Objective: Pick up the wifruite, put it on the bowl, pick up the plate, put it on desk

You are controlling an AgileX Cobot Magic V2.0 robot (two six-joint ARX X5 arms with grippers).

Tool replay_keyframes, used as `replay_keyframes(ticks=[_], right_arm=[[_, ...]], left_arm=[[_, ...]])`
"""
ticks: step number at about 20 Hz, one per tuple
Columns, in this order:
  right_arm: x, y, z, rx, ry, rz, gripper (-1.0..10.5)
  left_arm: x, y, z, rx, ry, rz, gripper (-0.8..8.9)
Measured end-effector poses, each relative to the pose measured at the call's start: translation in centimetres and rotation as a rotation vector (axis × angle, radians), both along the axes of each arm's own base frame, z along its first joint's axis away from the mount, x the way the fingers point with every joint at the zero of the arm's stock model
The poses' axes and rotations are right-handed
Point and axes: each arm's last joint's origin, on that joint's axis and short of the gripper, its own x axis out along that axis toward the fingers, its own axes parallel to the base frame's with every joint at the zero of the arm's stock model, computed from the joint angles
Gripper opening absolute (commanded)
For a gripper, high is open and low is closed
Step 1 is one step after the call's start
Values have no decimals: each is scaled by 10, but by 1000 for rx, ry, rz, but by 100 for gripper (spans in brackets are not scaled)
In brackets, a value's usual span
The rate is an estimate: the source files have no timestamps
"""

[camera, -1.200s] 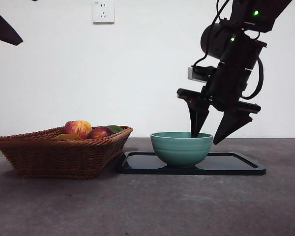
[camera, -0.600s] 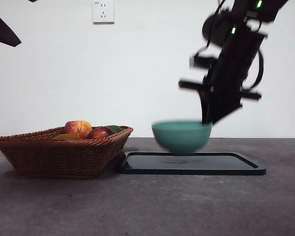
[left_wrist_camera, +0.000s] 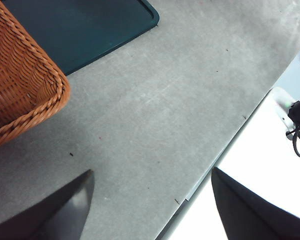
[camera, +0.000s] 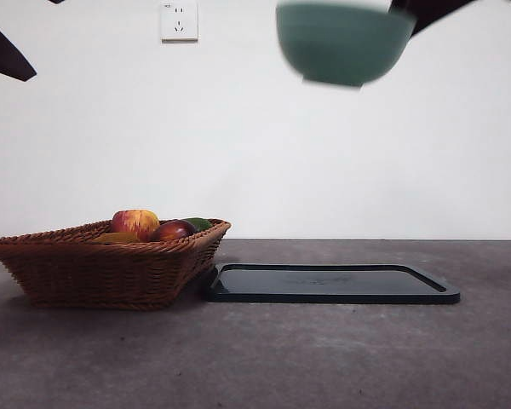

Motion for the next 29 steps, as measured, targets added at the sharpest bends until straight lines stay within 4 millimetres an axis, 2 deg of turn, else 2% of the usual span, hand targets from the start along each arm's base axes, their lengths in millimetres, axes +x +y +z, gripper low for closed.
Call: replay_keyframes(ticks=[2,4,7,10,12,18,24,29], right_arm=[[-21,-6,11,5,-30,16,7],[-40,-12,11,15,-61,28,7],[-60,-18,-10,-1,-33,43,7],[-67,-14,-46,-40,53,80,7],[-68,-6,-70,-48,91,108,7],[-67,16,-123,-33,114,112,7],[-47,40,-159,-92,167,98,7],[-33,51,-180,-130,189,81,7]], left_arm=[[0,0,0,0,0,0,372],[0,0,0,0,0,0,372],[0,0,0,2,3,0,372],[0,0,0,3,7,0,372],[0,0,0,3,7,0,372],[0,0,0,3,7,0,372],[0,0,0,3,7,0,372],[0,0,-1,4,7,0,372]])
